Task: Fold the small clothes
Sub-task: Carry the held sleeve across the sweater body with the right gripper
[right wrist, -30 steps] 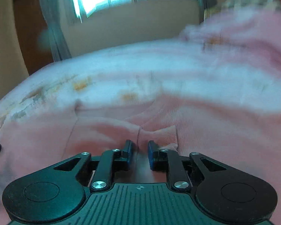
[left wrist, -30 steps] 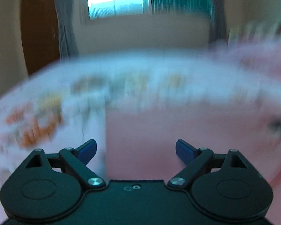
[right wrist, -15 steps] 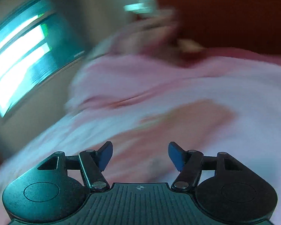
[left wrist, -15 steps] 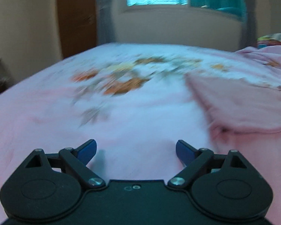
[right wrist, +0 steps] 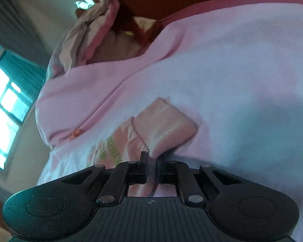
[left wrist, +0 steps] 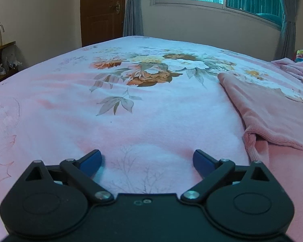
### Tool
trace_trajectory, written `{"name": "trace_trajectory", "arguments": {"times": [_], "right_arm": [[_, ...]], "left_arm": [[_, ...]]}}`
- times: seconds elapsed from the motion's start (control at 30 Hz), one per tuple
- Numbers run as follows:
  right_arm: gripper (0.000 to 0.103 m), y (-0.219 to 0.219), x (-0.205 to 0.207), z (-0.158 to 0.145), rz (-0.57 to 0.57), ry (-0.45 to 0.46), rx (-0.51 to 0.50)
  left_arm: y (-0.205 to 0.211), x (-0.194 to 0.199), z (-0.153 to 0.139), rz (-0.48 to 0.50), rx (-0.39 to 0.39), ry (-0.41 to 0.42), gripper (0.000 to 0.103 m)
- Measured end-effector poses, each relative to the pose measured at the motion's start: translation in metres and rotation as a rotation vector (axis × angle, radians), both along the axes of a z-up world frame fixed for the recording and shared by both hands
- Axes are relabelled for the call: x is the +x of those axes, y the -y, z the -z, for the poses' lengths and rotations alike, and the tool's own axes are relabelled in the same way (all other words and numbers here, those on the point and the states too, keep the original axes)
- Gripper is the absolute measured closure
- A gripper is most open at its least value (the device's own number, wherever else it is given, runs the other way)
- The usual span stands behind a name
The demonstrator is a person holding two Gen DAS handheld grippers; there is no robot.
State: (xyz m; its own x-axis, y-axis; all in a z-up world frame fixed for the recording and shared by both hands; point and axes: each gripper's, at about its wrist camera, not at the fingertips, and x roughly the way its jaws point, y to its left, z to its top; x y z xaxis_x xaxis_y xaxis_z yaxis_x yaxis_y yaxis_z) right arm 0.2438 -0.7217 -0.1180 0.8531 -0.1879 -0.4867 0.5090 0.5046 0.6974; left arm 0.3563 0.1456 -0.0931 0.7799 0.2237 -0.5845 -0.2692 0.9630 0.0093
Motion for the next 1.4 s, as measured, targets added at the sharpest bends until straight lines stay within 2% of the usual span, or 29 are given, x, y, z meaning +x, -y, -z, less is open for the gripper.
{"name": "trace_trajectory", "arguments": {"times": [0.1, 0.13, 0.17, 0.2, 0.23, 0.27, 0.37, 0.57, 0.63, 0.7, 0.77, 0.9, 1.03, 1.4], "right_arm": [[0.095, -0.015, -0.018, -0.021, -0.023, 0.131, -0.130], [0.095, -0.017, -0.019, -0.021, -0.004, 0.061, -0.210], [0.095, -0.009, -0.013, -0.006, 0.023, -0.077, -0.194], [0.095, 0.002, -0.013, 0.009, 0.027, -0.104, -0.102], [0.095, 0.005, -0.018, 0.010, 0.036, -0.064, -0.072], [0.095, 0.000, -0.018, 0.005, 0.029, -0.065, -0.102], [0.095, -0.016, -0.007, 0.002, -0.017, -0.121, -0.199], [0.095, -0.020, -0.012, 0.005, -0.005, -0.114, -0.193], [0.095, -0.019, -0.008, 0.005, -0.008, -0.121, -0.206], [0.095, -0.016, 0.000, 0.002, -0.007, -0.125, -0.207], [0.095, -0.015, 0.000, 0.002, -0.008, -0.128, -0.211], [0.095, -0.017, 0.002, 0.001, -0.007, -0.137, -0.224], [0.095, -0.017, 0.001, 0.002, -0.005, -0.135, -0.222], [0.095, -0.018, 0.003, -0.001, -0.014, -0.152, -0.236]], "left_arm": [[0.000, 0.002, 0.000, 0.000, 0.003, -0.002, 0.006], [0.001, 0.002, 0.000, 0.000, 0.004, -0.003, 0.006], [0.001, 0.003, 0.000, 0.001, 0.006, -0.004, 0.006], [0.002, 0.003, 0.000, 0.000, 0.008, -0.005, 0.006], [0.002, 0.003, 0.000, 0.001, 0.010, -0.004, 0.006], [0.003, 0.003, -0.001, 0.000, 0.018, -0.004, 0.006], [0.005, 0.004, -0.001, 0.000, 0.036, -0.009, 0.006], [0.013, 0.000, -0.004, 0.006, 0.089, 0.007, 0.006], [0.024, -0.012, -0.009, 0.017, 0.155, 0.076, 0.006], [0.035, -0.023, -0.014, 0.072, 0.214, 0.148, 0.006], [0.044, -0.027, -0.015, 0.115, 0.252, 0.172, 0.006], [0.056, -0.016, -0.008, 0.178, 0.301, 0.091, 0.006], [0.061, -0.010, -0.005, 0.189, 0.324, 0.056, 0.006], [0.065, -0.005, -0.001, 0.186, 0.351, 0.035, 0.005]]}}
